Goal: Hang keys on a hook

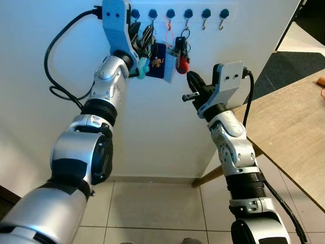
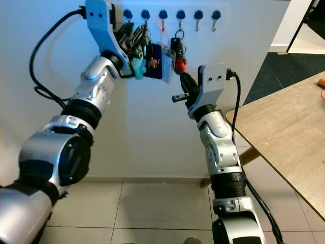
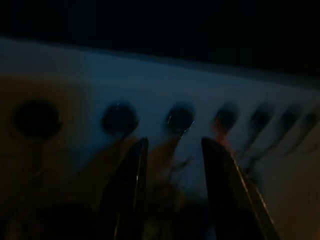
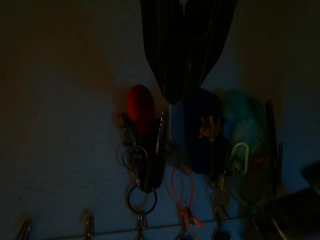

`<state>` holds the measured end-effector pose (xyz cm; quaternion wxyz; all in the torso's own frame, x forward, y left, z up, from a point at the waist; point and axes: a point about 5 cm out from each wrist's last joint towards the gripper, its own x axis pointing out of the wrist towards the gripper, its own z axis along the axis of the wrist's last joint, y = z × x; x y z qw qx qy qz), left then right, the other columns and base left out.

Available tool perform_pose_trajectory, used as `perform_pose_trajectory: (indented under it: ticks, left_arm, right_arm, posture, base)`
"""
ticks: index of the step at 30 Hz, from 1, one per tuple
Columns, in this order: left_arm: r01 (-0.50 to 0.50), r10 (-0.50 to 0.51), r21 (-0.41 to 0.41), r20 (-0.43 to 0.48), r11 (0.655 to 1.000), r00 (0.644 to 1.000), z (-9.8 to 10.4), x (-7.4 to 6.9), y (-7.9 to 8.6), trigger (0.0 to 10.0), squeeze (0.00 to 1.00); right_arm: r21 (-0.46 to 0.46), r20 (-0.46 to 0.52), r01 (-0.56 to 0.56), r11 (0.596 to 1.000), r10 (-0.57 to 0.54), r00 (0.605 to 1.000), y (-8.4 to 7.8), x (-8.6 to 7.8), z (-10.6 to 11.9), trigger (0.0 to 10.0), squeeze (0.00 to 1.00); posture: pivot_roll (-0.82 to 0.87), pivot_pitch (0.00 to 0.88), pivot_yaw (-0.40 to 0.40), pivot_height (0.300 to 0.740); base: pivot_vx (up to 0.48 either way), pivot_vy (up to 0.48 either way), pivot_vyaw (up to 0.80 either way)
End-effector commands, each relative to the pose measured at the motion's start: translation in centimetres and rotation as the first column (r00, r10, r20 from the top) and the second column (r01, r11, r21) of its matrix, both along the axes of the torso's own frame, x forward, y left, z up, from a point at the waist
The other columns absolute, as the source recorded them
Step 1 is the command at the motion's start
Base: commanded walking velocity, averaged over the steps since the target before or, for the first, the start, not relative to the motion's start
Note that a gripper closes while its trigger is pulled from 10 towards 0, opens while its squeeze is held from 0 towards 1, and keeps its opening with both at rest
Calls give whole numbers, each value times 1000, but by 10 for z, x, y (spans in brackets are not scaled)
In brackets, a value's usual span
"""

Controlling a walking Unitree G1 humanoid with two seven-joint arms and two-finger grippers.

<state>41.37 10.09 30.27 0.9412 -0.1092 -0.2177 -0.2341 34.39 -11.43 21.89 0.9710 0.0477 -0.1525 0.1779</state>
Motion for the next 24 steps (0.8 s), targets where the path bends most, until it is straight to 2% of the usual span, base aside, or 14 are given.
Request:
perform_pose_trajectory:
  ticks: [1,3,4,5,6,7,9,10,11,12,15,17,20,24]
  left_arm:
    - [125,-116,-129,73,984,991,6,-6,-4,10000,0]
    - [125,-116,-129,73,984,991,6,-6,-4,10000,0]
    - [215,-195,-192,116,958,974,4,-10,-6,10000,0]
    - [215,-195,-192,116,958,974,4,-10,-6,10000,0]
    - [290,-262,-222,147,931,954,0,-14,-8,10000,0]
    - [290,-262,-222,147,931,954,0,-14,-8,10000,0]
    - [360,-331,-250,153,899,931,-19,-22,-14,10000,0]
    - [360,-331,-250,153,899,931,-19,-22,-14,10000,0]
    - [376,-353,-283,130,883,927,-39,-28,-17,10000,0]
    - [376,-353,-283,130,883,927,-39,-28,-17,10000,0]
    - [382,-376,-290,76,878,923,-67,-37,-18,10000,0]
    - [381,-381,-282,55,881,923,-77,-40,-17,10000,0]
    - [350,-367,-231,-33,908,930,-110,-49,-13,10000,0]
    - [307,-327,-186,-87,933,941,-128,-53,-9,10000,0]
  right_arm:
    - [18,14,-7,1000,7,1000,1,-1,5,10000,0]
    - [18,14,-7,1000,7,1000,1,-1,5,10000,0]
    - [24,14,-8,1000,8,1000,0,-1,5,10000,0]
    - [24,14,-8,1000,8,1000,0,-1,5,10000,0]
    - [30,14,-9,1000,8,1000,0,-2,5,10000,0]
    - [30,14,-9,1000,8,1000,0,-2,5,10000,0]
    - [55,27,-12,998,11,1000,-2,-4,6,10000,0]
    - [55,27,-12,998,11,1000,-2,-4,6,10000,0]
    - [81,43,-17,997,14,999,-3,-6,6,10000,0]
    - [81,43,-17,997,14,999,-3,-6,6,10000,0]
    - [116,75,-23,993,14,997,-6,-12,5,10000,0]
    - [124,85,-23,992,13,996,-8,-15,3,10000,0]
    - [122,92,-29,992,18,996,-10,-23,-6,10000,0]
    - [109,81,-29,994,20,996,-12,-26,-13,10000,0]
  posture:
    - [0,58,4,740]
    - [0,58,4,740]
    - [0,57,6,740]
    - [0,57,6,740]
    - [1,58,6,740]
    - [1,58,6,740]
    - [2,56,10,740]
    - [2,56,10,740]
    - [1,57,11,740]
    - [1,57,11,740]
    - [7,61,11,740]
    - [9,63,14,740]
    - [10,65,17,740]
    - [11,68,17,740]
  base:
    - [0,0,0]
    - [0,0,0]
    - [0,0,0]
    - [0,0,0]
    - [0,0,0]
    - [0,0,0]
    - [0,0,0]
    - [0,0,0]
    - [0,0,0]
    - [0,0,0]
    - [0,0,0]
    - [0,0,0]
    - [0,0,0]
    - [0,0,0]
